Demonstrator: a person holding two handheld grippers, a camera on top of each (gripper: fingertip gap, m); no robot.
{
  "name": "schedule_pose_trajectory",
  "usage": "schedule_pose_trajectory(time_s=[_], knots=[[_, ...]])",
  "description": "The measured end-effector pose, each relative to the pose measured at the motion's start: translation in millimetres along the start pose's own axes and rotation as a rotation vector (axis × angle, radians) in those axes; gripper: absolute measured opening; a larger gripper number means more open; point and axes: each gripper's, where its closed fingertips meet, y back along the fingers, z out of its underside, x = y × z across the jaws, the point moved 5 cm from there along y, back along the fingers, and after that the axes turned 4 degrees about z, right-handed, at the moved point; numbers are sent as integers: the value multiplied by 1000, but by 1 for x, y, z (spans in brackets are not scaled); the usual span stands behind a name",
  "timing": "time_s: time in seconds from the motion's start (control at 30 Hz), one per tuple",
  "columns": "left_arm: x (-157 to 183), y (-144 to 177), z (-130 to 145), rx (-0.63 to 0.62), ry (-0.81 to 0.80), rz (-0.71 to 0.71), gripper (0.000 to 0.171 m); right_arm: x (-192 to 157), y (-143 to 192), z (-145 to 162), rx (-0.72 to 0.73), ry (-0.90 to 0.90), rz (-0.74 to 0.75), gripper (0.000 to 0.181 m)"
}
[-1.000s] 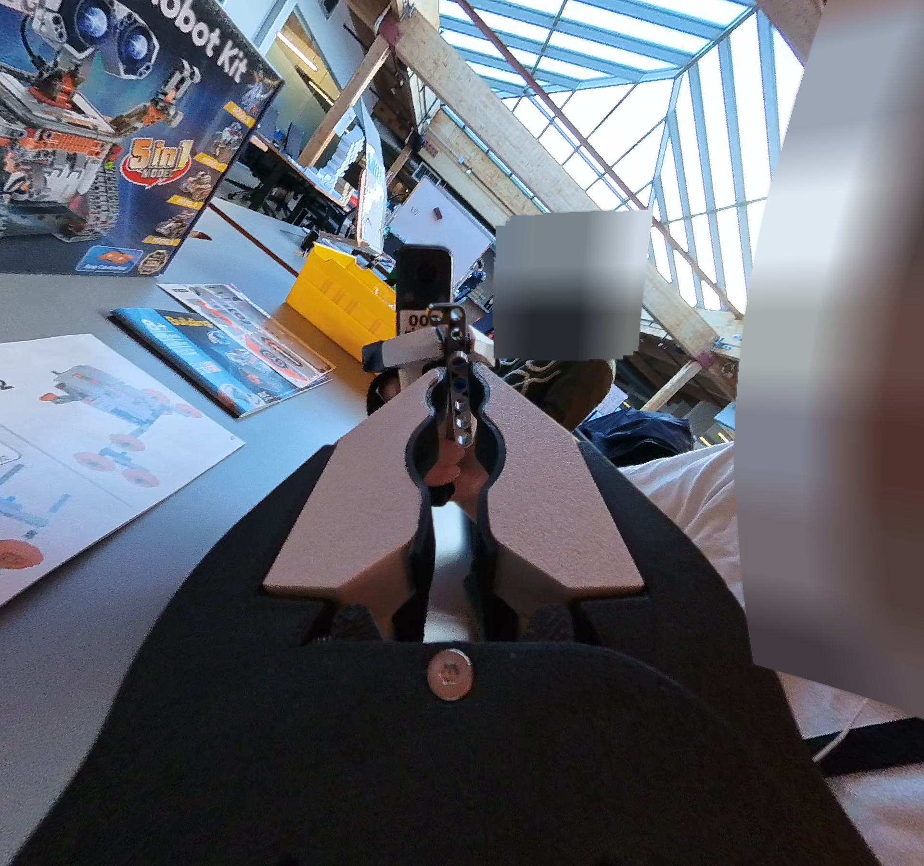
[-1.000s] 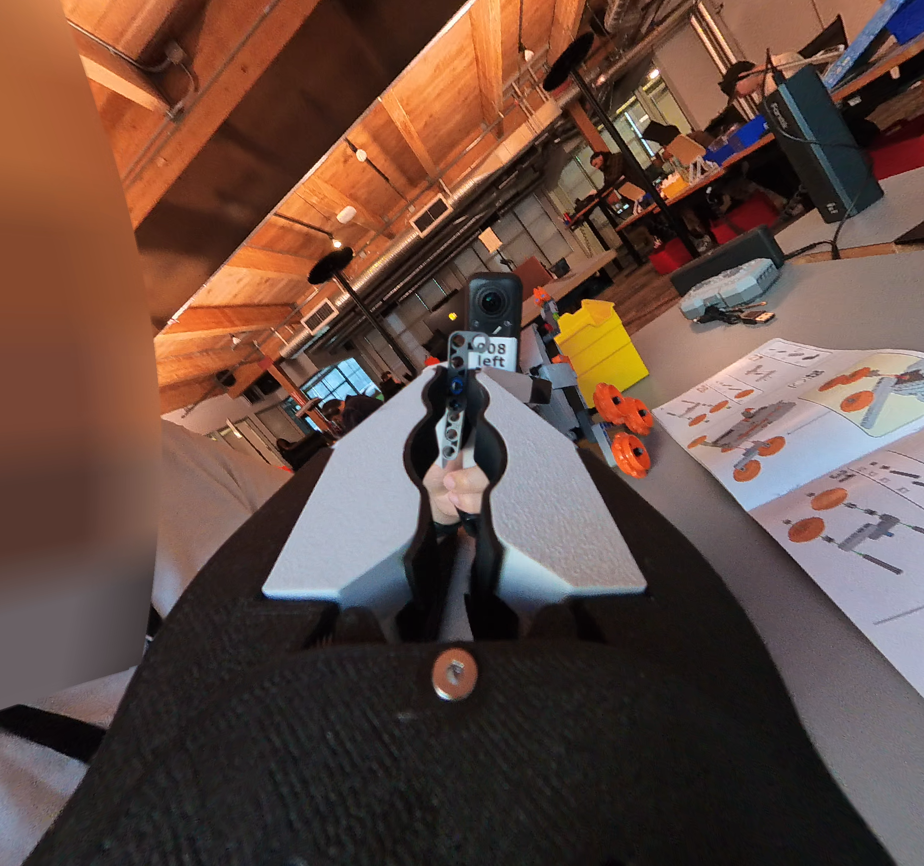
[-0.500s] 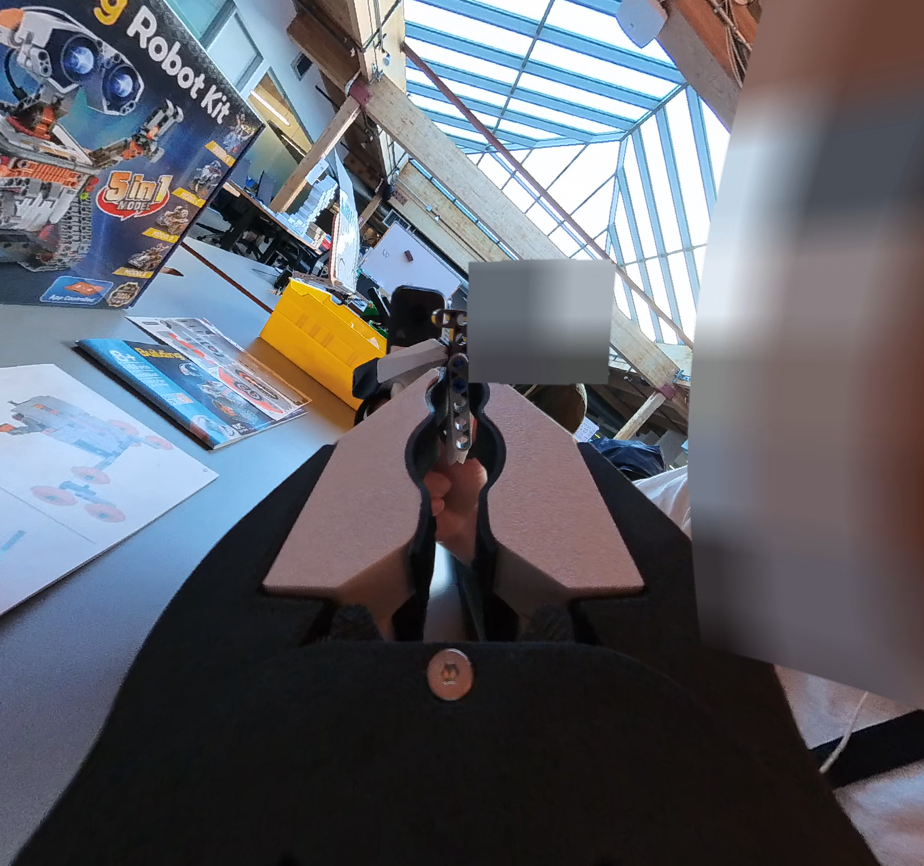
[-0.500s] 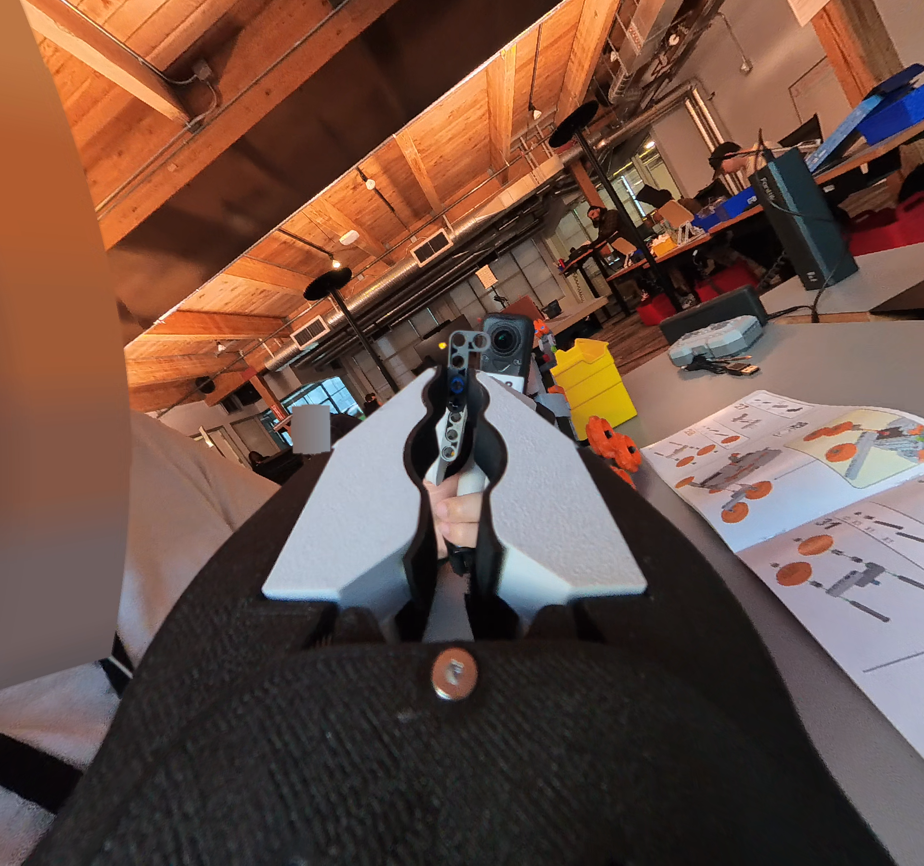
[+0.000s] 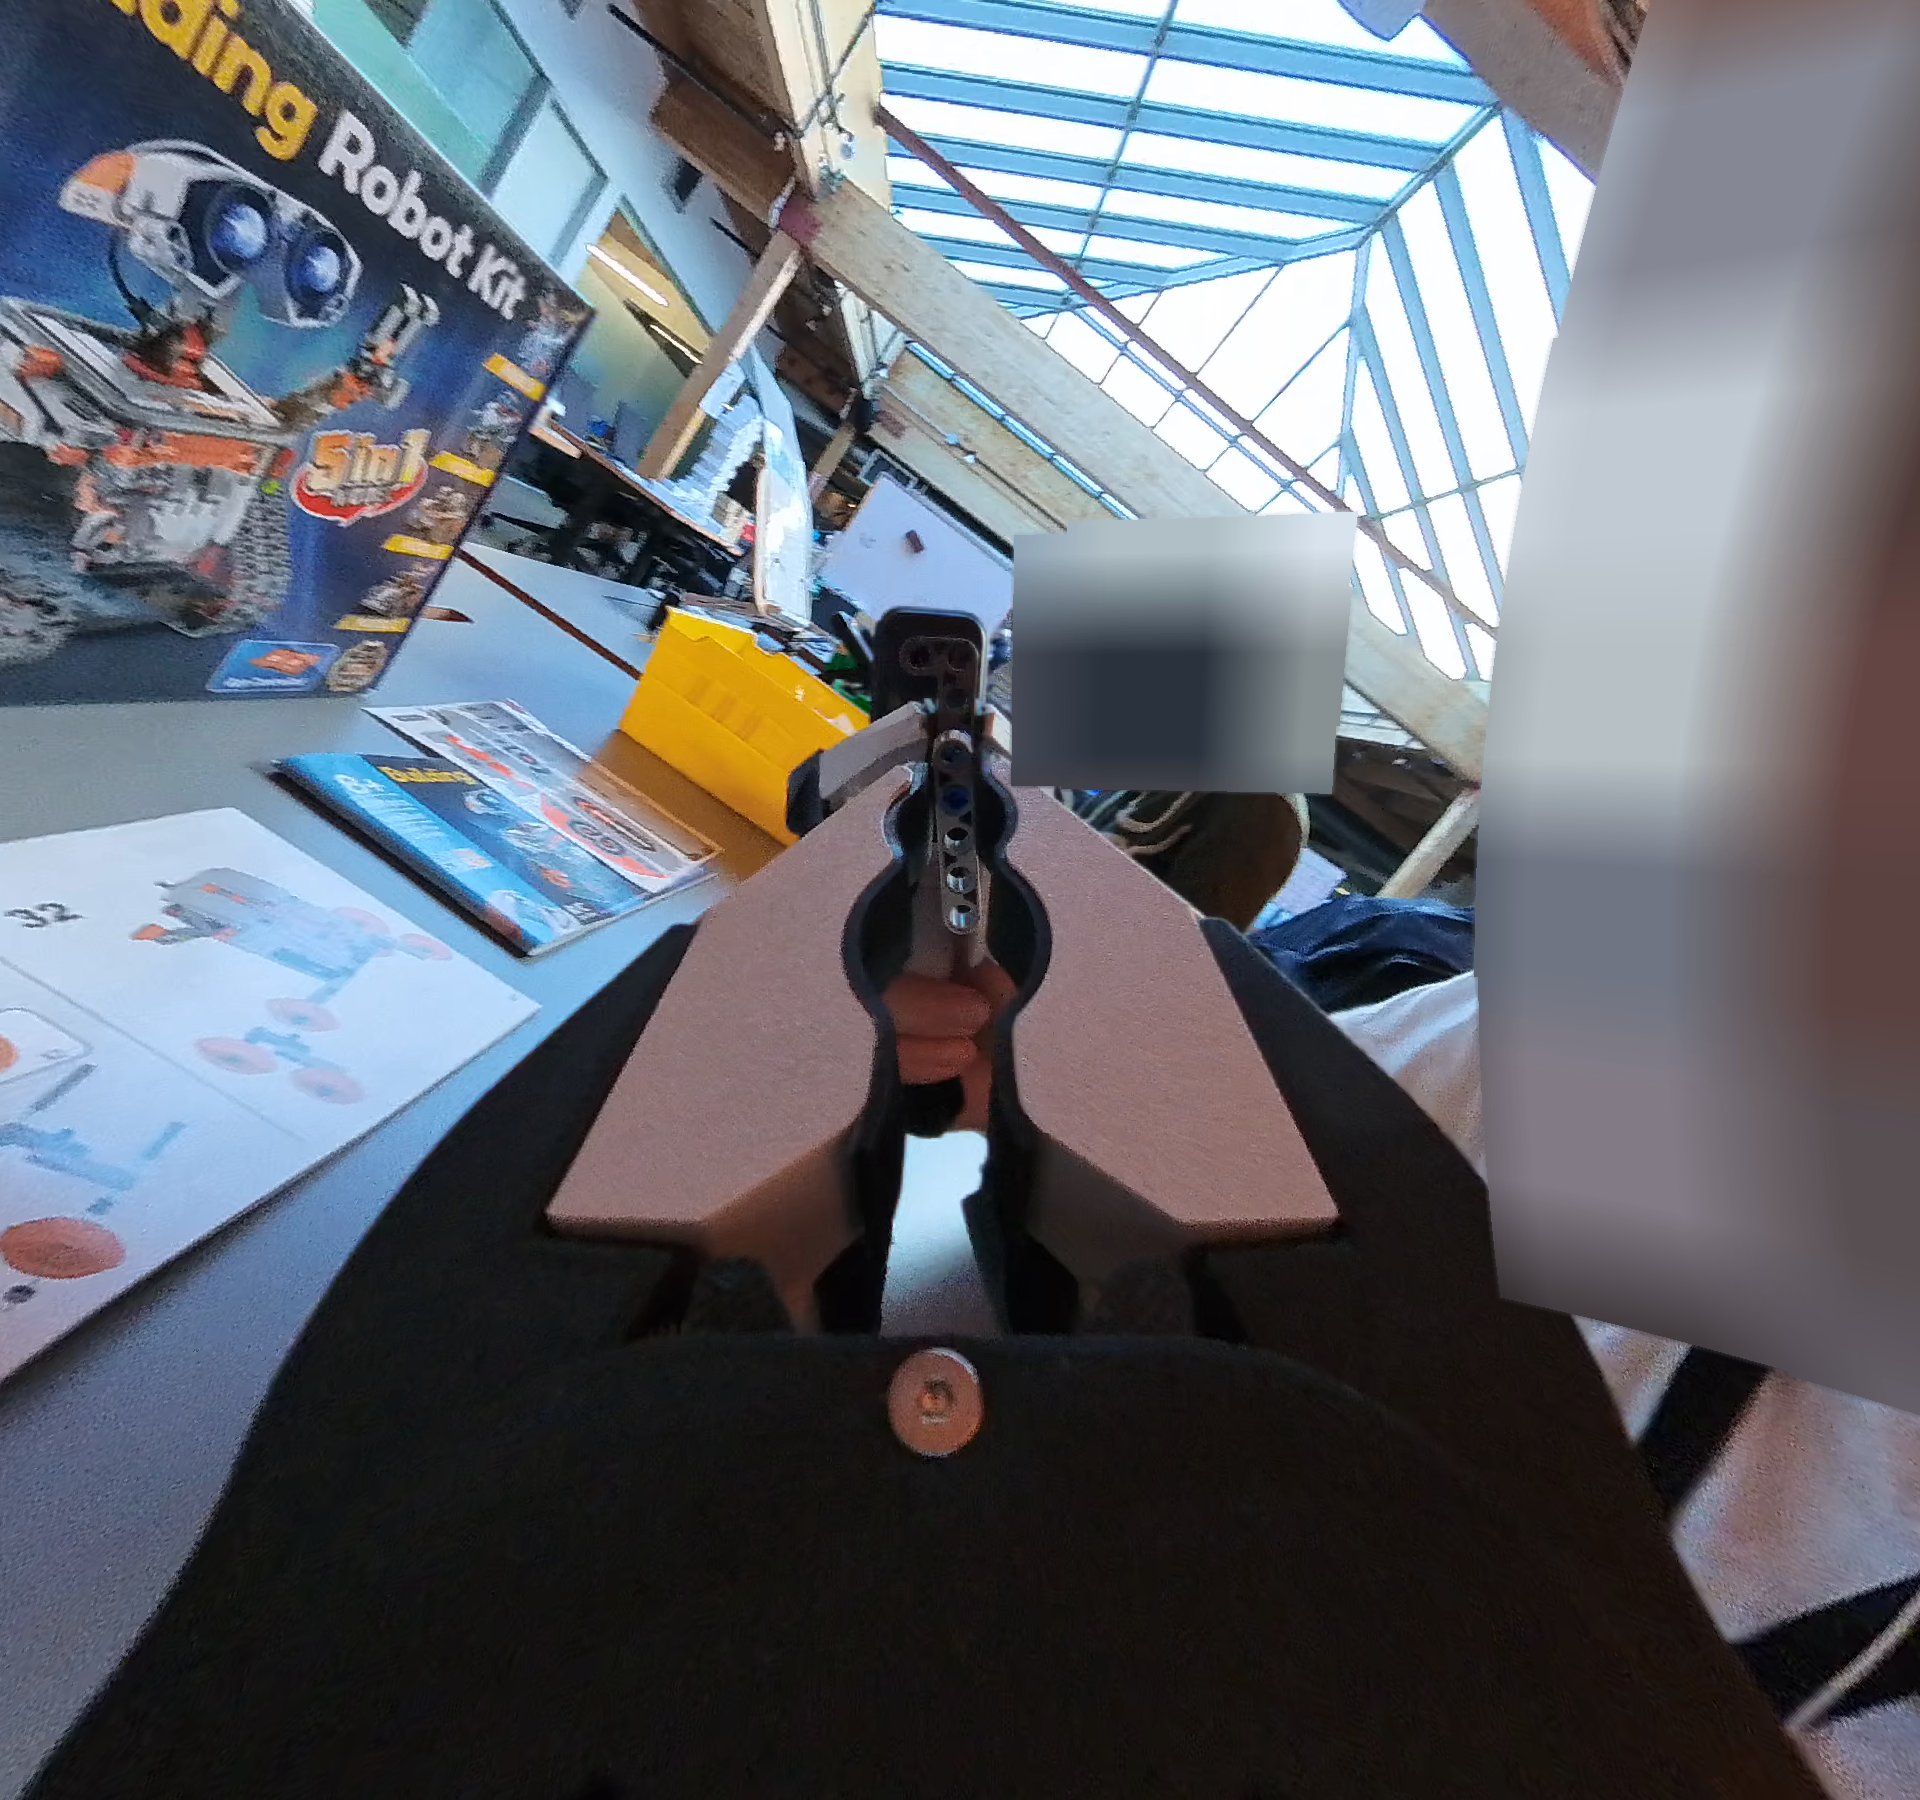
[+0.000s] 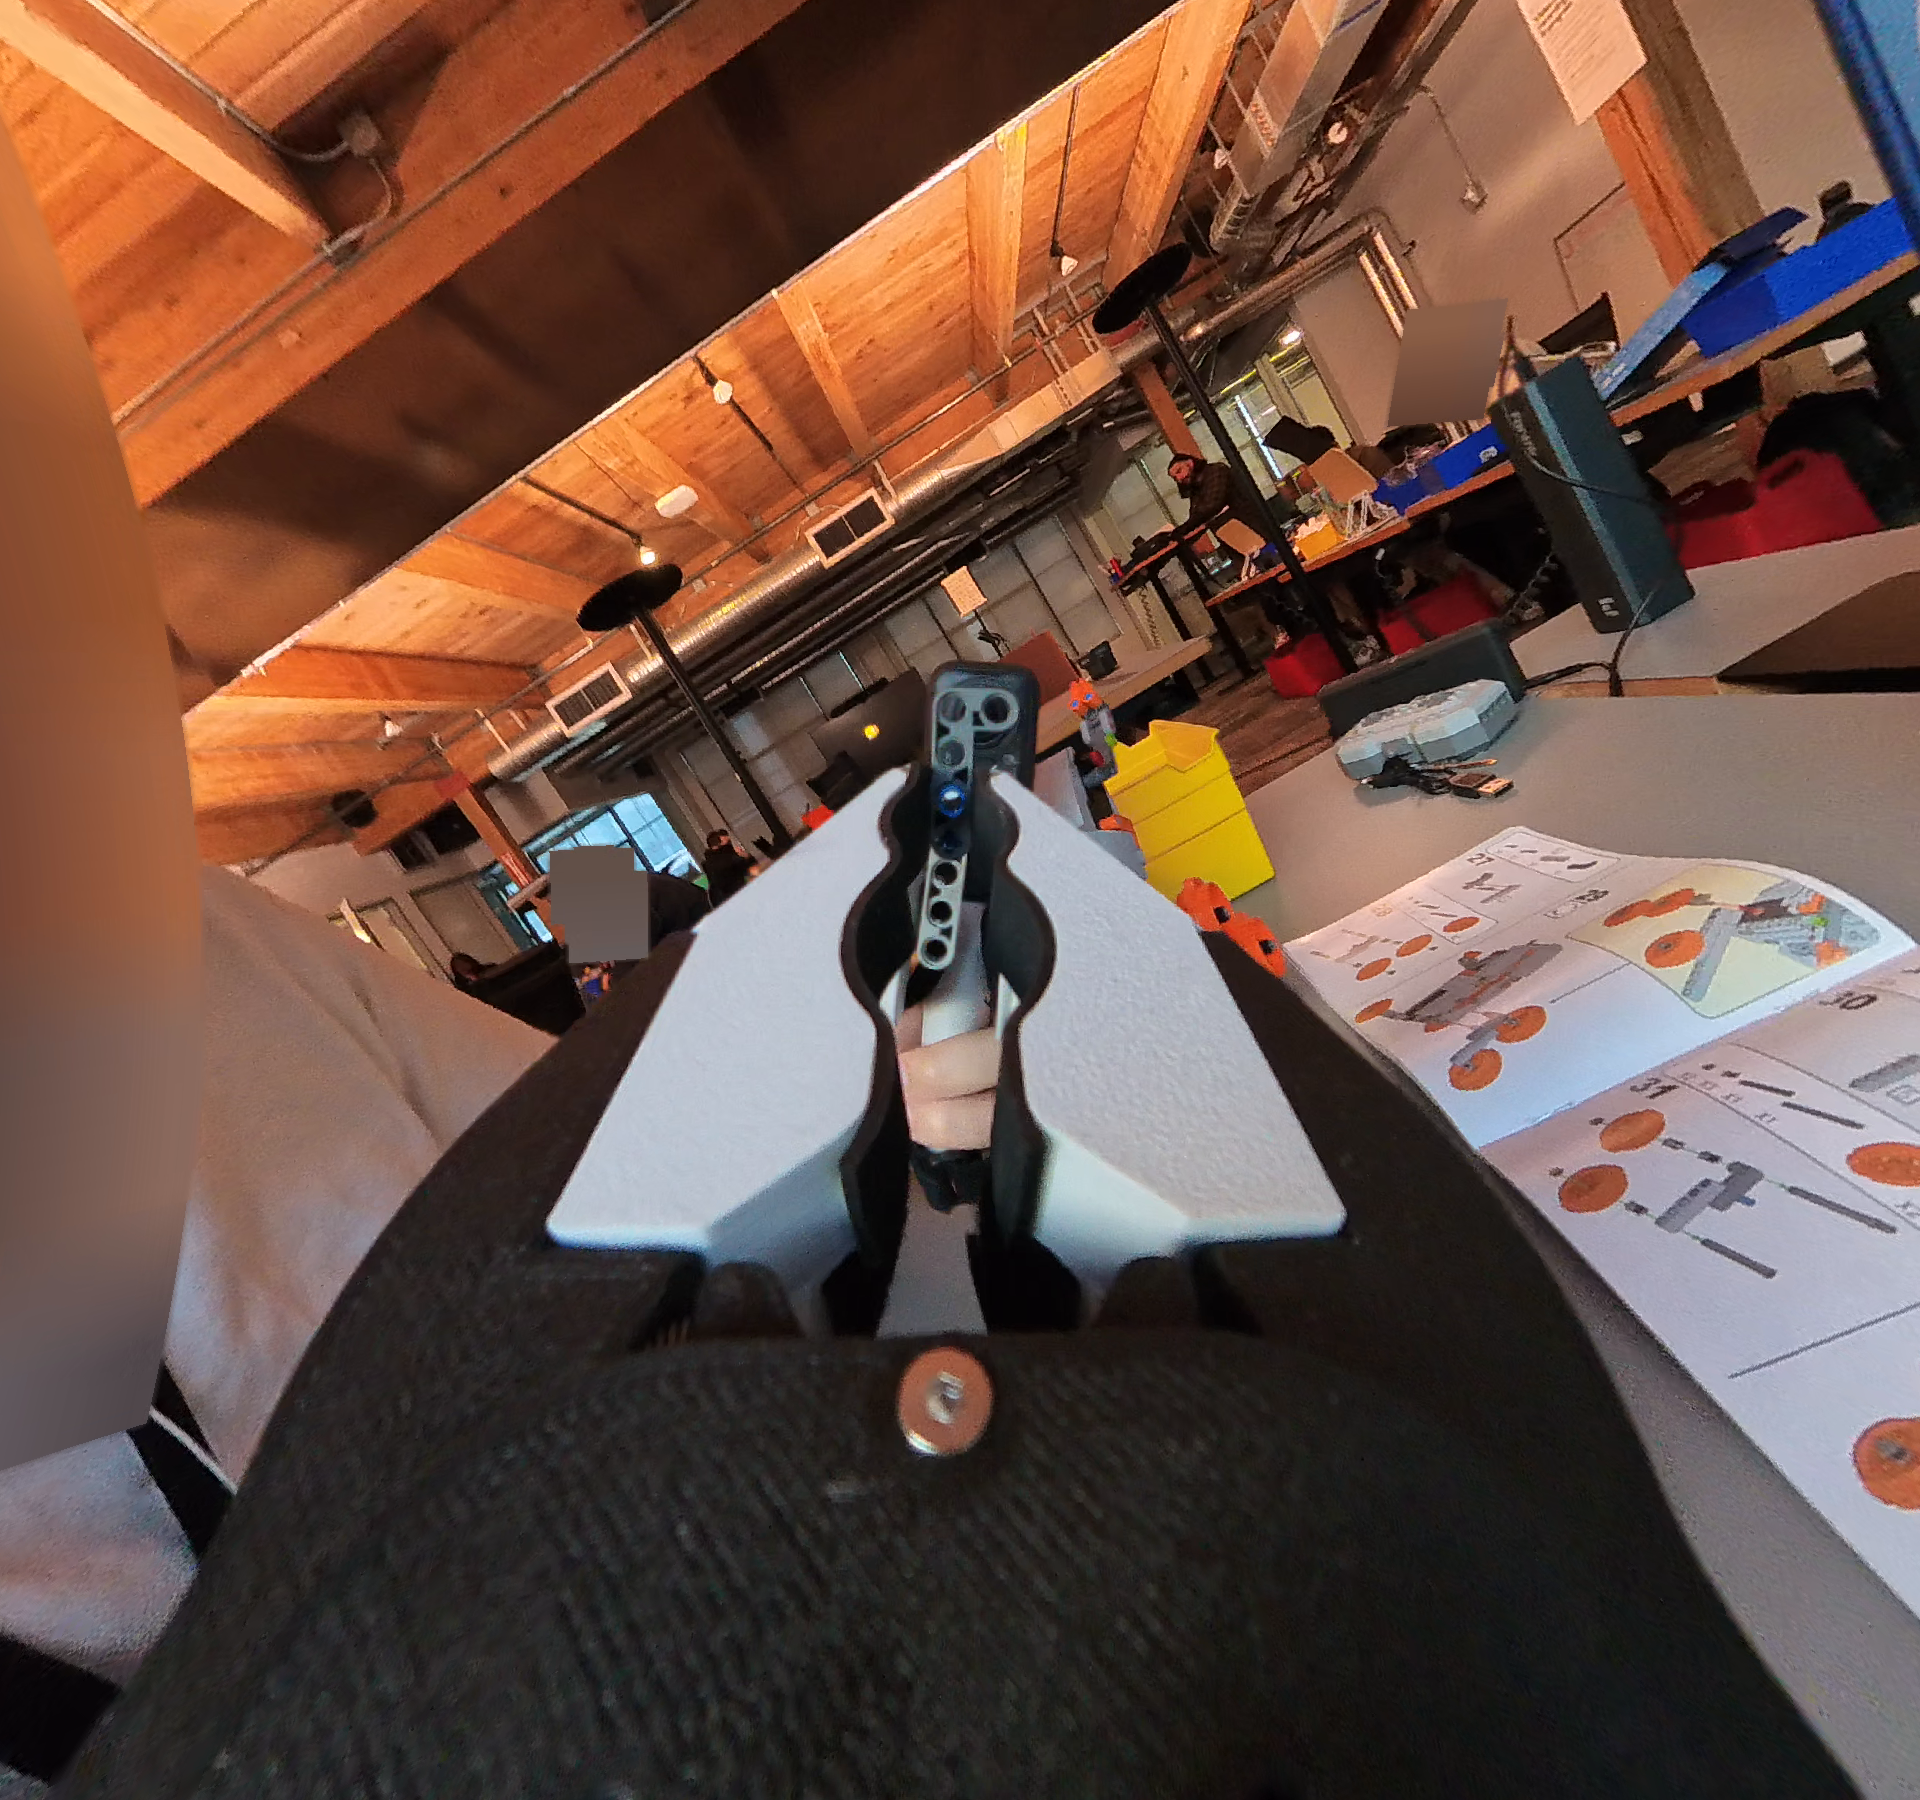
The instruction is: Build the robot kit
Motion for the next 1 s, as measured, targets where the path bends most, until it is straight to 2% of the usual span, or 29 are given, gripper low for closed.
schedule_pose_trajectory(time_s=[0.03,0.37,1.0], knots=[[0,0,0,2,-19,-16,5,1,0,0,9,-17,-1,5],[-1,-1,0,19,-128,-110,5,10,0,4,76,-206,-13,6],[-4,-1,3,58,-34,-87,4,9,1,3,54,-94,-6,6]])
